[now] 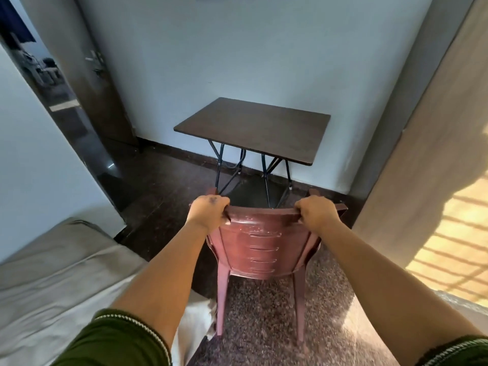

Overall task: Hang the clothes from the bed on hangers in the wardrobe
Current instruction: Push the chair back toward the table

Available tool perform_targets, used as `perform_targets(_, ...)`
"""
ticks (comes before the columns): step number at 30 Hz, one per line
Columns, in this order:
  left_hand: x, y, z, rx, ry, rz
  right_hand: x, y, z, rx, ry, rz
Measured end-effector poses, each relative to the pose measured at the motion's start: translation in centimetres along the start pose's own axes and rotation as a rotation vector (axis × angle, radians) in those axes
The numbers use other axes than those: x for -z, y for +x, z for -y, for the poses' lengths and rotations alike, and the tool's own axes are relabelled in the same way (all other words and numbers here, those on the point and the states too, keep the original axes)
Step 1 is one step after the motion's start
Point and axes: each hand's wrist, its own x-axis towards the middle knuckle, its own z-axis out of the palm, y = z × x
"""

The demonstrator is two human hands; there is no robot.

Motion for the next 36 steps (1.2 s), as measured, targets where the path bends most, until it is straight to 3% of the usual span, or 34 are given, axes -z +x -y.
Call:
perform_targets(2, -0.5, 2.2, 1.3, 0.131, -0.017, -0.115, 0.8, 2.3, 0.0, 0.004, 0.001, -0.022)
perform_targets(3, -0.5, 3.2, 1.6, 0.291, -0.108, -0.170, 1.2, 3.4, 0.0, 0.007, -0.011, -0.032)
perform_targets(5, -0.4, 5.0, 1.3, 0.701, -0.517, -0.200, 2.2, 5.8, -0.2, 0.003, -0.024, -0.046)
perform_targets(7, -0.7, 6.4, -0.4, 0.974, -0.988, -0.059, 3.2, 8.1, -0.3, -0.028, -0.030, -0.049)
perform_targets(8, -1.0, 7.0, -1.5, 1.008, -1.289, 0.001, 3.6, 9.3, -0.3, -0.046, -0.034, -0.034)
perform_targets(10, -1.5, 7.9, -3.1, 0.914, -1.896, 0.078, 4.2, 11.4, -0.1, -0.065, -0.019, 0.031)
perform_targets(12, -0.4, 9.5, -3.4, 0.868, -2.236, 0.053, 4.3, 13.3, 0.4, -0.057, -0.018, 0.091)
perform_targets(14, 0.8, 12.6, -2.3, 1.027, -2.297, 0.036, 4.5, 14.8, 0.7, -0.051, -0.016, 0.110)
perform_targets(19, 4.1, 19.4, 0.9, 1.281, -2.037, 0.339, 5.9, 17.3, 0.4, -0.064, 0.022, 0.109)
perform_targets(30, 5.2, 22.7, 11.1, 1.224, -2.130, 0.287, 10.3, 22.5, 7.5, 0.056, -0.018, -0.038)
perform_targets(36, 6.3, 23.7, 15.0, 1.164, -2.066, 0.226, 9.6, 23.7, 10.7, 0.067, 0.040, -0.099)
